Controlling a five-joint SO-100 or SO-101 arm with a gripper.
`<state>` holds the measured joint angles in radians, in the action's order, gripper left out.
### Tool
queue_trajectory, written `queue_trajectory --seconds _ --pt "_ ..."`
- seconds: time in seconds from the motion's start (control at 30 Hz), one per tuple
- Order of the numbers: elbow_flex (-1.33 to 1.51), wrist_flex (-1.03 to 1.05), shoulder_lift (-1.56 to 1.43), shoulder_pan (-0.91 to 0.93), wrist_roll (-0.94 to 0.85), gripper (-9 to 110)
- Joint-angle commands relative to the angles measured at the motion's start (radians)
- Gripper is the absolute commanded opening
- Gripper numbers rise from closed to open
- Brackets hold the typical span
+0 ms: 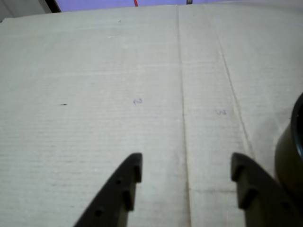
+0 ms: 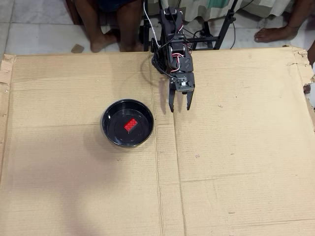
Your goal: Grasp a lego block and put it in the bin.
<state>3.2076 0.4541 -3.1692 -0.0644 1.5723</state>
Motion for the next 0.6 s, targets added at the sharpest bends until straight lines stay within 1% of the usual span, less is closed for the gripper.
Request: queue_trajectory --seconds 0.0,0.1,0.57 --pt "0.028 -0.005 -0.044 -0.005 0.005 22" --pt "0.038 0.023 -0.054 -0.005 0.002 21" --pt "0.038 0.380 -0.067 -0.002 0.005 21"
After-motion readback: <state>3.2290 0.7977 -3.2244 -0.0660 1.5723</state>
